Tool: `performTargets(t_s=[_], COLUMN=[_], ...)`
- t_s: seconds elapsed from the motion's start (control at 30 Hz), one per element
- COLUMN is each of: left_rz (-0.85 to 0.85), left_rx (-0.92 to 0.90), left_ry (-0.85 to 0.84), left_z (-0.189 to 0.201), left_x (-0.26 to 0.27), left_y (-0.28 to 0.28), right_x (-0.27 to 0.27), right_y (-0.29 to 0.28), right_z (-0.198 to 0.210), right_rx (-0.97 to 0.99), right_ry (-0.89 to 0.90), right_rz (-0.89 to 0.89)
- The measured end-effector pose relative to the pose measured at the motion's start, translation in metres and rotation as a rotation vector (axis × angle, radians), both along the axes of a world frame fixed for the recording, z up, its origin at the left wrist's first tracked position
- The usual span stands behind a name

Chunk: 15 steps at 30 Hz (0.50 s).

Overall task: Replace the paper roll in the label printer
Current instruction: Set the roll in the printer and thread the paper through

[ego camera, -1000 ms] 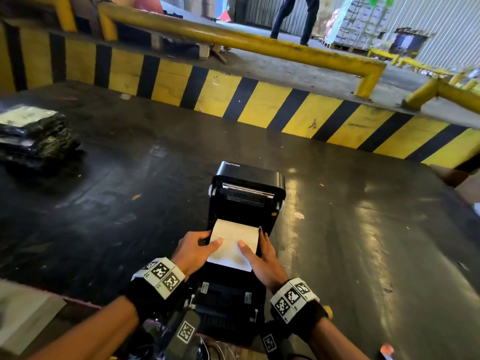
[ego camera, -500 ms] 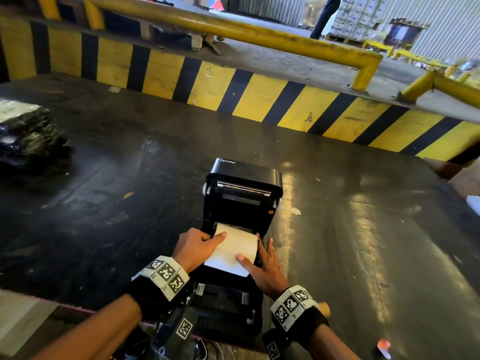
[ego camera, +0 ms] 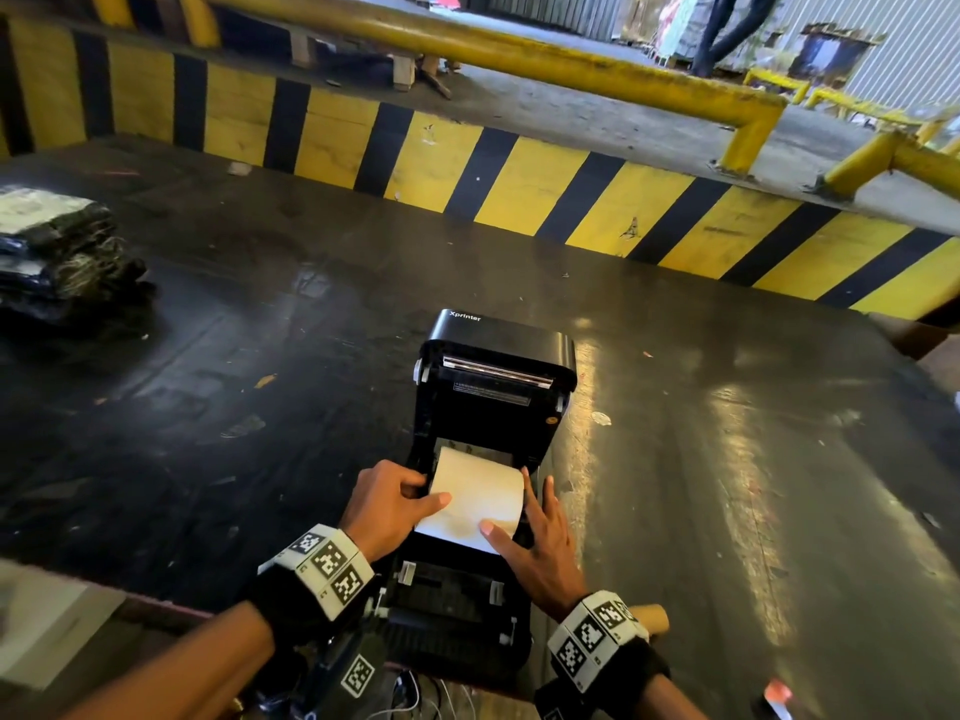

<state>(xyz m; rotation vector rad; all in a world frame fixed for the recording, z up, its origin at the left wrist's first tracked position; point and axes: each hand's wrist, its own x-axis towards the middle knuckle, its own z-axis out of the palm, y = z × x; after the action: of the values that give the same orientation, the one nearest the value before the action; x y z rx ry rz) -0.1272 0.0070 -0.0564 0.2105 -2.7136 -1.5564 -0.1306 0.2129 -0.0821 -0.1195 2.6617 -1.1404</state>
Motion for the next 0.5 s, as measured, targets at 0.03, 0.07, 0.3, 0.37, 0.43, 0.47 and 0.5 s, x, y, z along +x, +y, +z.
performTargets(t_s=[0.03,0.07,0.3,0.37,0.43,0.47,0.5], left_rz=[-0.002,-0.003,-0.033,-0.046,-0.058,-0.058,-0.058], left_rx=[0.003,0.008,0.006,-0.022,-0.045,-0.048,-0.043], left_ry=[-0.004,-0.016,-0.032,-0.036,-0.025,-0.018,-0.010], left_z=[-0.003,-0.006,-0.007,-0.008,-0.011,-0.011,-0.011], left_x=[0.000,0.000,0.000,-0.001,0.001,0.003,0.004], left_y=[-0.001,-0.002,-0.002,-0.002,-0.002,-0.001,-0.001], right_x=[0.002,0.003,0.005,0.007,0.010,0.011,0.012], right_y=[0.000,0.000,0.002,0.002,0.002,0.002,0.002], right_z=[-0.001,-0.002,-0.004,-0.005,-0.007,-0.008,-0.008], right_rx=[-0.001,-0.008,0.005,0.007,-0.017,-0.034,-0.046], right_ry=[0.007,0.020,0.009,0.018,0.023,0.023,0.020], right_rz=[-0.001,0.000,-0.017,-0.025,-0.028,-0.026,-0.024])
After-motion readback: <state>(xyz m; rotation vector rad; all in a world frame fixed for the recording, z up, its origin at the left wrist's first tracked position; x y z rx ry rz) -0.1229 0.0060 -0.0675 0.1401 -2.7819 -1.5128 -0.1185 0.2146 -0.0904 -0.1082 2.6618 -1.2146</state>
